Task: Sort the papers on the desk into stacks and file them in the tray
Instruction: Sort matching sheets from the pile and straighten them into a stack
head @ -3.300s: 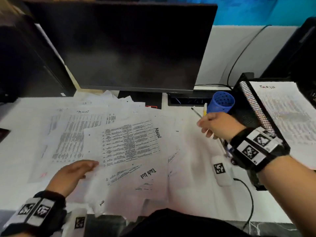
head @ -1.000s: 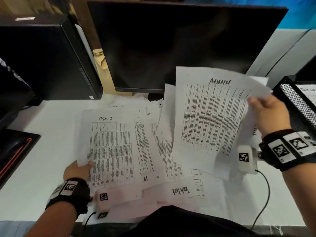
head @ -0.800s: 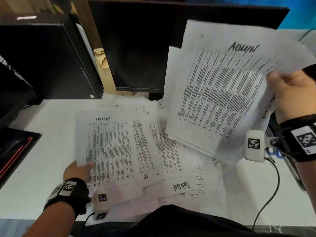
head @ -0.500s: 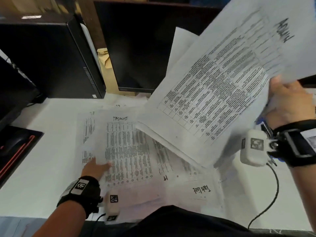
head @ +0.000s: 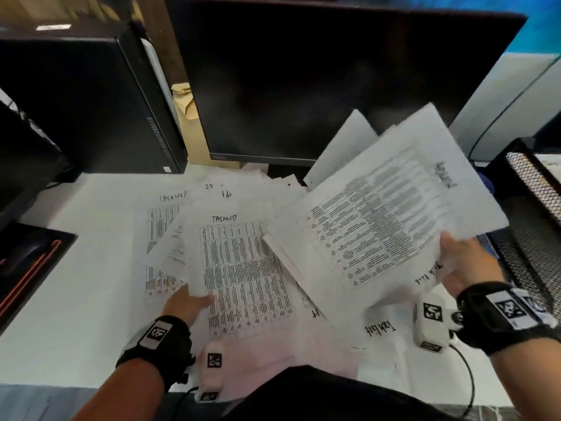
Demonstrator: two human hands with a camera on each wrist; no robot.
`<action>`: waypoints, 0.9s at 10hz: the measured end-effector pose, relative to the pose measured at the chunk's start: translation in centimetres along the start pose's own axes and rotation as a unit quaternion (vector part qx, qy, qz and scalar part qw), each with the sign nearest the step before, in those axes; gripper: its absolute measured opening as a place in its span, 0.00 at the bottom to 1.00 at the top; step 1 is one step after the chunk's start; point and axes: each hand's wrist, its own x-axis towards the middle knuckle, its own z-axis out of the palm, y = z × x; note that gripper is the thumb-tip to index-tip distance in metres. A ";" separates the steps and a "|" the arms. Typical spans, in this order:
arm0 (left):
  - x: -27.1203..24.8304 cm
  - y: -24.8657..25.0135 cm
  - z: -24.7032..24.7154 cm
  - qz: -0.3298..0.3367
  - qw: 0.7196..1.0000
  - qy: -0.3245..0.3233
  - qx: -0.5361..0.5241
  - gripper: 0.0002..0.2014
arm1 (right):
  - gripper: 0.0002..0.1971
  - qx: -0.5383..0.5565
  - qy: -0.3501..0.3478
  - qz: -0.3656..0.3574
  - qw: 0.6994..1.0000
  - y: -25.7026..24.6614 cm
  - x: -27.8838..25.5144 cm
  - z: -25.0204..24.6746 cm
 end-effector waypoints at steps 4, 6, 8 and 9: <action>-0.6 0.4 -0.2 -0.013 0.999 -0.002 0.034 0.22 | 0.24 0.217 -0.242 -0.077 0.943 -13.2 -8.5 6.2; -1.8 0.3 -0.3 -0.041 0.998 0.016 0.050 0.19 | 0.34 0.165 -0.172 0.001 0.971 -8.5 -6.8 7.2; 0.0 -1.3 0.1 -0.014 1.000 0.010 -0.023 0.18 | 0.28 -0.233 -0.028 0.082 0.968 0.8 -5.9 10.2; -0.1 -1.0 0.0 -0.048 0.996 0.032 -0.071 0.21 | 0.23 -0.256 -0.081 0.108 0.957 3.1 -6.7 10.9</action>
